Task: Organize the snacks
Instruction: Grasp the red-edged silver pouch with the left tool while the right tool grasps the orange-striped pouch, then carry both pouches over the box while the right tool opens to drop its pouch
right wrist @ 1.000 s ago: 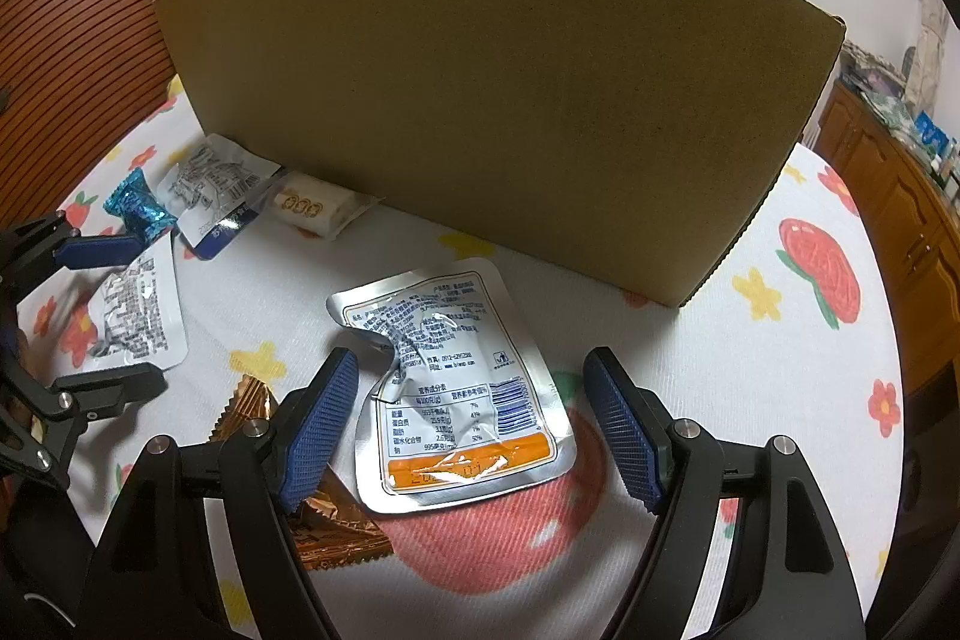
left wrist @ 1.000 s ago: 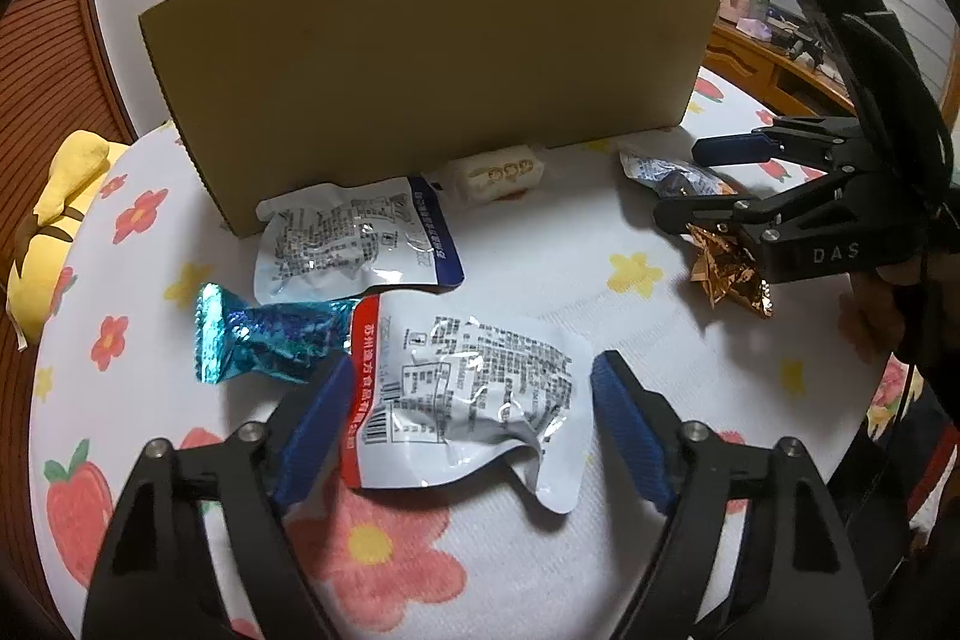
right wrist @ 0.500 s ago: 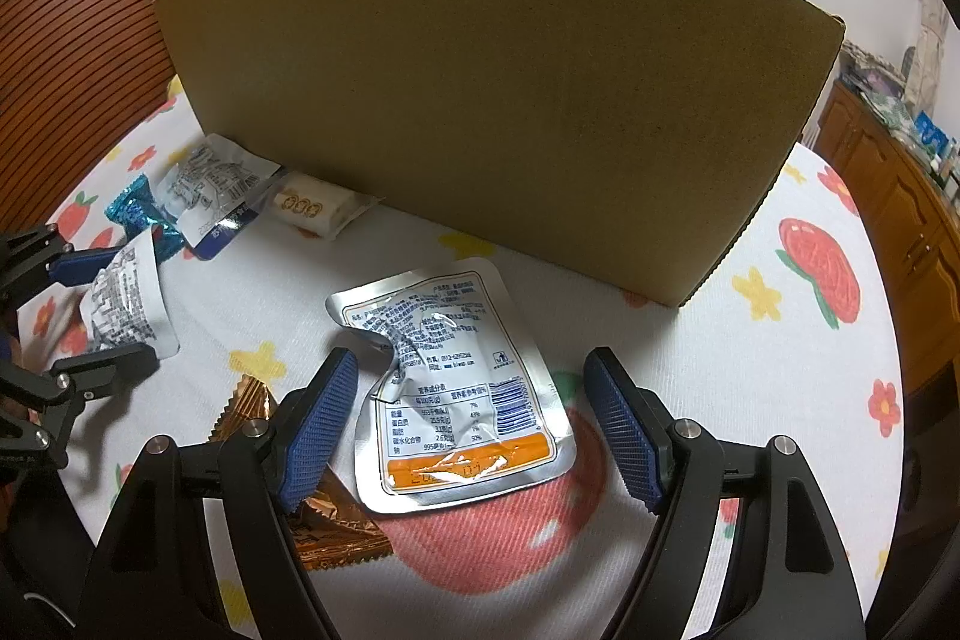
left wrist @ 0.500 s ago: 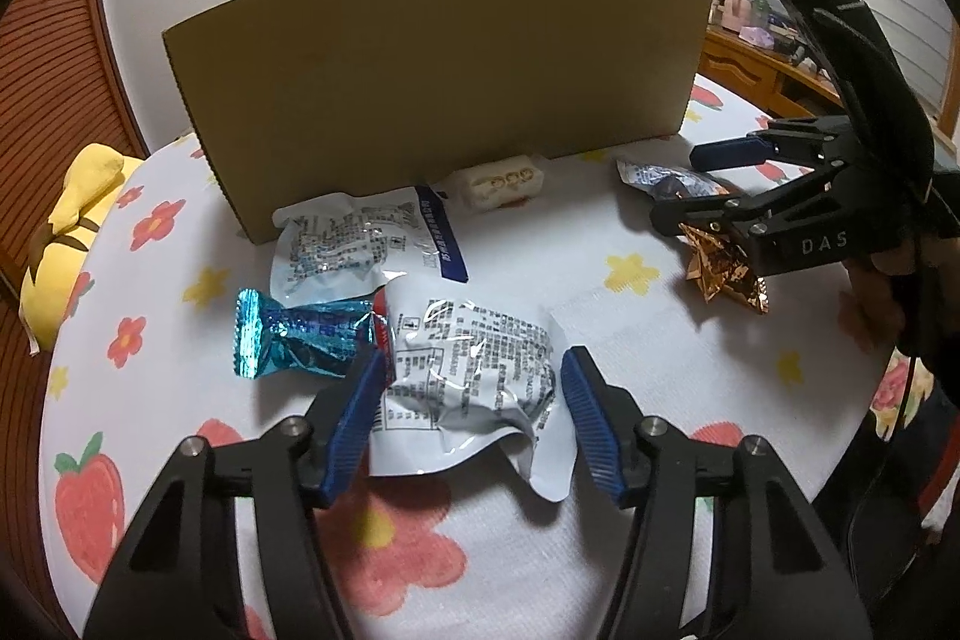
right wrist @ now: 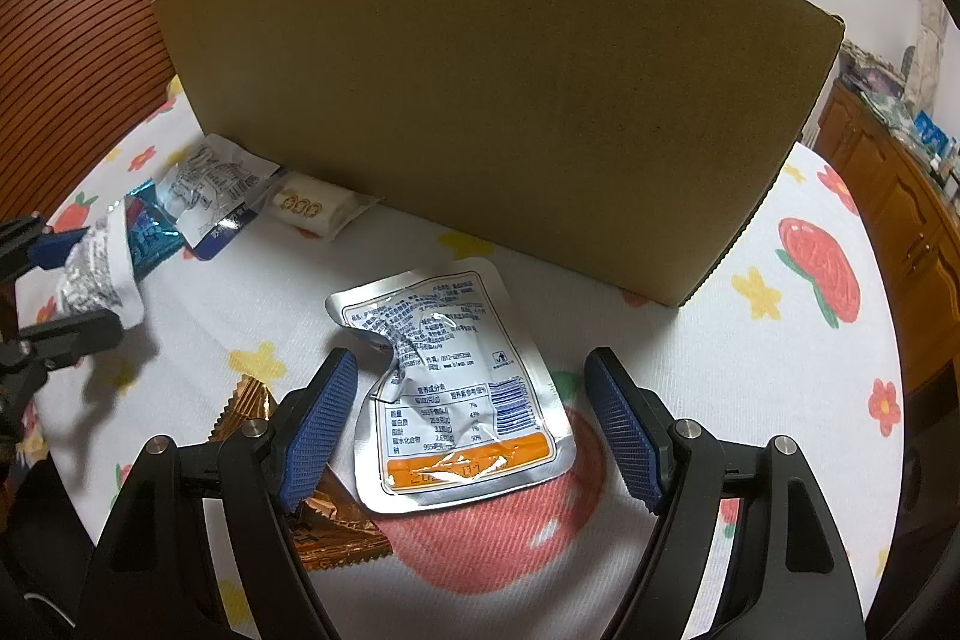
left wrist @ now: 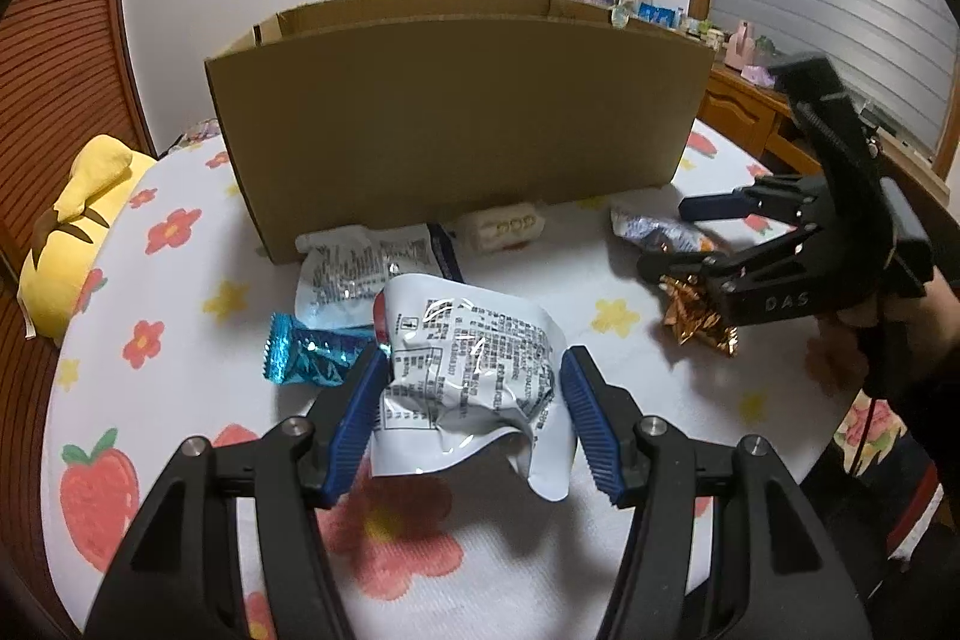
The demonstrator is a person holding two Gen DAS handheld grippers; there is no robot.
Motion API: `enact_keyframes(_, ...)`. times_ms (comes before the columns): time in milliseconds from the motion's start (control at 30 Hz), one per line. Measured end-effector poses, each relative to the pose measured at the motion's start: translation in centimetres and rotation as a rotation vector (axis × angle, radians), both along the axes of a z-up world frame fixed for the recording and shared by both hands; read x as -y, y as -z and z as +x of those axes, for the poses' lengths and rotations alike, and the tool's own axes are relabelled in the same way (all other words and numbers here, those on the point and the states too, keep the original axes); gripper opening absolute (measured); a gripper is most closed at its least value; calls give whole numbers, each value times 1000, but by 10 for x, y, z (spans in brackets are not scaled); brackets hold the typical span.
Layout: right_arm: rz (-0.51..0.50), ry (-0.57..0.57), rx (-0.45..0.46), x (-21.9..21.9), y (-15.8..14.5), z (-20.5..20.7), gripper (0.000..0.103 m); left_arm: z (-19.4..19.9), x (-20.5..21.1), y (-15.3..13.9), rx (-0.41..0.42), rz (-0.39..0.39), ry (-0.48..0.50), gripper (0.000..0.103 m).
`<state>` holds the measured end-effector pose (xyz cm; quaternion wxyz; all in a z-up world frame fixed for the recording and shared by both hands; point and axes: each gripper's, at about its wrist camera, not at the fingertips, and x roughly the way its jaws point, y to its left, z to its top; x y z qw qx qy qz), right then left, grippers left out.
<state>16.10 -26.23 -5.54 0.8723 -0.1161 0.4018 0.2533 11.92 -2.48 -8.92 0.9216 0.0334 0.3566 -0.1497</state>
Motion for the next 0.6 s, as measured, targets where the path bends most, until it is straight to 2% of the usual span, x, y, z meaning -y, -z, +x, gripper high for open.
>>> enact_keyframes(267,0,2,0,0,0,0,79,-3,2,-6,13,-9,8,60)
enact_keyframes(333,8,7,5,0,-1,-1,71,-4,2,-6,13,-11,10,60)
enact_keyframes(367,14,13,12,1,-1,-2,61,-4,2,-6,14,-11,10,60)
enact_keyframes(600,9,5,18,-2,-3,-6,59,-6,0,-8,18,-12,5,60)
